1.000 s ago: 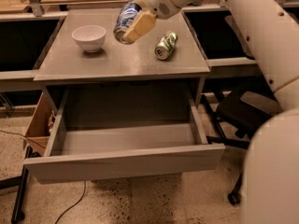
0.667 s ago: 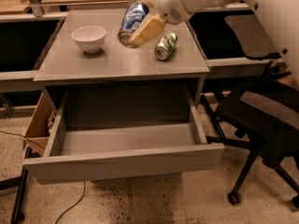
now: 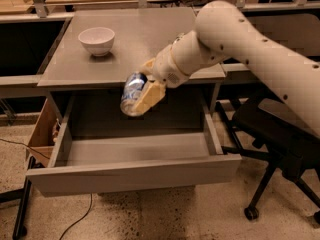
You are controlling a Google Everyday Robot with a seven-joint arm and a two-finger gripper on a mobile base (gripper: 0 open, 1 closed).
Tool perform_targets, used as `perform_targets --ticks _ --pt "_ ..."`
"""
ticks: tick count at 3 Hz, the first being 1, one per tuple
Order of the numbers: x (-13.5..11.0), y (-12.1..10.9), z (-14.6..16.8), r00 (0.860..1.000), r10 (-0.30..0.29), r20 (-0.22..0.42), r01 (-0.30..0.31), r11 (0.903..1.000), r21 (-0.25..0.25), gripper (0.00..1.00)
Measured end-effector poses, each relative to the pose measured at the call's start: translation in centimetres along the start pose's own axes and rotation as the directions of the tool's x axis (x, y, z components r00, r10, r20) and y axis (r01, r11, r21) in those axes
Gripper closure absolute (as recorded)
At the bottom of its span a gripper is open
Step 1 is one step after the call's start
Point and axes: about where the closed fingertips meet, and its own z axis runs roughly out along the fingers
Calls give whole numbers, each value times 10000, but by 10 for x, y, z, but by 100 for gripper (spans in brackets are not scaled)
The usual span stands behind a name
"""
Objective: Place pepsi can into top drawer
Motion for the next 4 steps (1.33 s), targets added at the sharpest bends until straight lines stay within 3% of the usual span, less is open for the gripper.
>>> perform_targets --ticks 1,2,3,4 --pt "35 36 31 9974 427 -577 -488 9930 -1080 100" --pt "63 60 48 9924 811 -930 -951 9830 -1573 100" --pt "91 69 57 9863 1230 -1100 -1378 9806 -1391 100" --pt "124 66 61 9765 1868 -1075 -1957 9774 -798 100"
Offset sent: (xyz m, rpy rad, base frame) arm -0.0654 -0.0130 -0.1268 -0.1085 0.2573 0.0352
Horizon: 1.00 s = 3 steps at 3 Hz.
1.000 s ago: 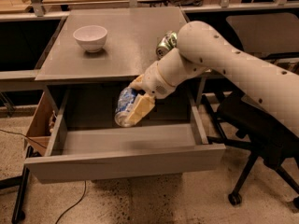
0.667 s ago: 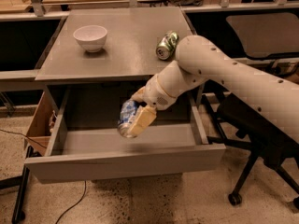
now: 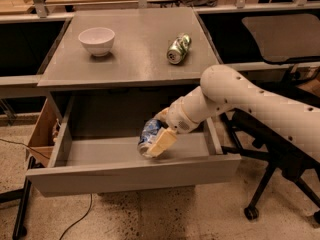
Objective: Place pepsi can into top drawer
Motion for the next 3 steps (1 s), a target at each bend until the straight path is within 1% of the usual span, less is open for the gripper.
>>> perform_targets --ticks 1,2,3 --pt "20 -16 -5 9977 588 341 -619 9933 977 100" --pt "22 -31 -16 9930 963 686 -1075 9767 1857 100" --pt "19 -50 -22 9872 1277 960 -1475 9591 2414 100"
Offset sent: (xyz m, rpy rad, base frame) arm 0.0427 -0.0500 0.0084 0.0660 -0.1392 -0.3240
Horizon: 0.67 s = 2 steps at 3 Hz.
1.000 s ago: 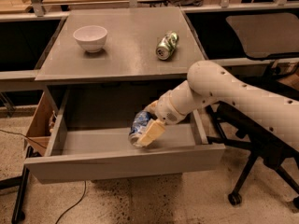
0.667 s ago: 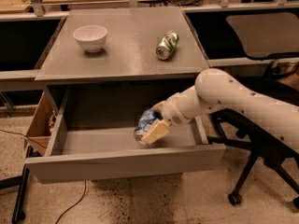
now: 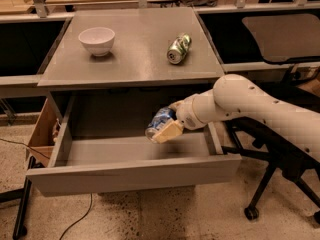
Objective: Place pepsi can into top drawer
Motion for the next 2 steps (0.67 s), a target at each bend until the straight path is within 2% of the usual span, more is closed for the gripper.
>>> perform_targets --ticks 1,2 --pt "-9 -21 8 9998 217 42 -218 9997 146 73" --pt "-12 -29 11 9995 311 60 -312 9994 141 51"
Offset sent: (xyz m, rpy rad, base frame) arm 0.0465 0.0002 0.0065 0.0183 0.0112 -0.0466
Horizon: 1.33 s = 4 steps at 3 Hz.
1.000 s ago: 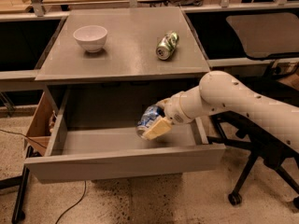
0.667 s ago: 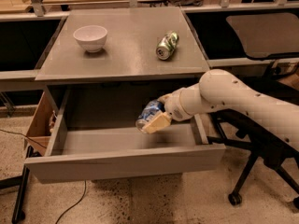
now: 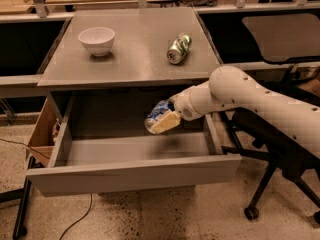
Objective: Place pepsi can into top drawer
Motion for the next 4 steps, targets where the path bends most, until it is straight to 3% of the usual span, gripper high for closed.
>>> perform_targets --ticks 2,4 --pt "-7 -9 2 10000 10 54 -10 10000 -27 4" --pt "-11 -12 6 10000 39 -75 -41 9995 -315 0"
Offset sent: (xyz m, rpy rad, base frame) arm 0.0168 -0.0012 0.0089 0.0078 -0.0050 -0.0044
